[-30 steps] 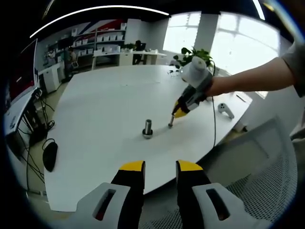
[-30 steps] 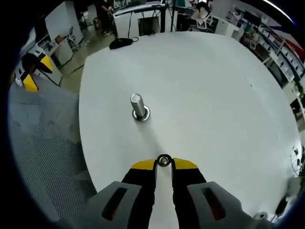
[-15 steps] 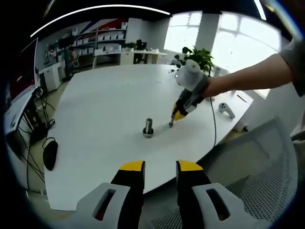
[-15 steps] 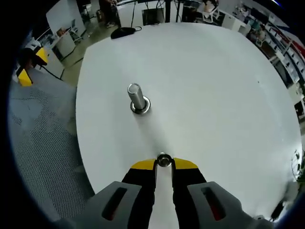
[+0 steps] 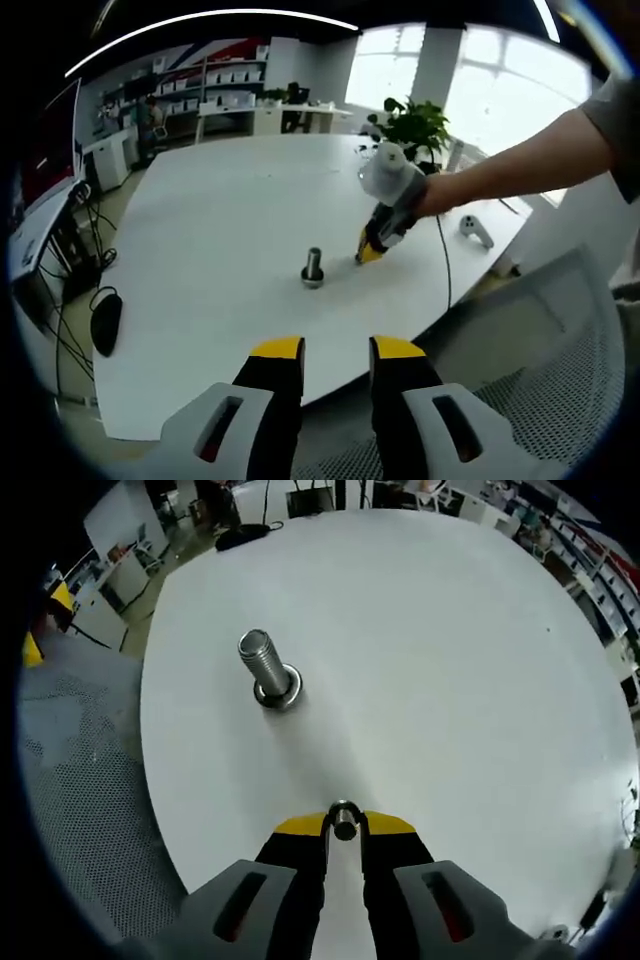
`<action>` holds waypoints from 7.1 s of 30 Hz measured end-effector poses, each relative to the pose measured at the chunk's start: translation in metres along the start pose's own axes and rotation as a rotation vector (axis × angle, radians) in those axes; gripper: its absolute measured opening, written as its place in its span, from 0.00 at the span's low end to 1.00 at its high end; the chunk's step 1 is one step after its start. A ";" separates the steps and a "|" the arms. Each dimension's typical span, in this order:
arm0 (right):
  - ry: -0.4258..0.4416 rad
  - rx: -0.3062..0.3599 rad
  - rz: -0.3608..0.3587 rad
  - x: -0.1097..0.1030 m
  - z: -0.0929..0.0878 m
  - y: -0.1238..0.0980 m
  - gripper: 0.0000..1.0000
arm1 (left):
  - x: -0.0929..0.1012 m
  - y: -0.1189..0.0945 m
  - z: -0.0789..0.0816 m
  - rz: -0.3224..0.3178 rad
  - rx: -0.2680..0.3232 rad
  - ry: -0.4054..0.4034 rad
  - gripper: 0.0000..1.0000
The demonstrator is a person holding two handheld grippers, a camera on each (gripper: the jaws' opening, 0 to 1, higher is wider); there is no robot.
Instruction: Place the washer onto the threaded stud by aligning its center hole with the stud, sliding it down to the base, and recovering from edge contact or off-axis alignment until the washer reaches the visible bottom stop.
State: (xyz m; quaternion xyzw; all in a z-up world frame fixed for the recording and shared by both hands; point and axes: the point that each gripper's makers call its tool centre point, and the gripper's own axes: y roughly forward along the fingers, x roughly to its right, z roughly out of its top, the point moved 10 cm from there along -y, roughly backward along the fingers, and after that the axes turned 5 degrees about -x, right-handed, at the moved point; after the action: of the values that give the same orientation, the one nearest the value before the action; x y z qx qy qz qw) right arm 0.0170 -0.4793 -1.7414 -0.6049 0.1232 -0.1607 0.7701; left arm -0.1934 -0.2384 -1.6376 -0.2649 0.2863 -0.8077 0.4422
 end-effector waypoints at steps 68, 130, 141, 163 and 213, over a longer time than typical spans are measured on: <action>0.563 0.841 -0.070 -0.134 -0.145 -0.180 0.26 | 0.001 -0.002 0.004 -0.014 0.043 -0.020 0.25; 0.678 0.766 -0.210 -0.131 -0.166 -0.162 0.30 | -0.003 -0.005 0.006 0.015 0.082 -0.034 0.25; 0.697 0.758 -0.207 -0.132 -0.168 -0.160 0.32 | -0.004 -0.006 0.005 0.022 0.089 -0.036 0.27; 0.715 0.737 -0.183 -0.134 -0.171 -0.157 0.32 | -0.004 -0.007 0.005 0.027 0.094 -0.039 0.28; 0.700 0.725 -0.151 -0.133 -0.169 -0.155 0.32 | -0.004 -0.007 0.007 0.021 0.109 -0.051 0.28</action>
State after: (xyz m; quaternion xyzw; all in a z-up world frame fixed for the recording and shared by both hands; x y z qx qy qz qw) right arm -0.1852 -0.6105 -1.6321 -0.2158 0.2661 -0.4414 0.8293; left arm -0.1909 -0.2339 -1.6288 -0.2578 0.2334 -0.8104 0.4715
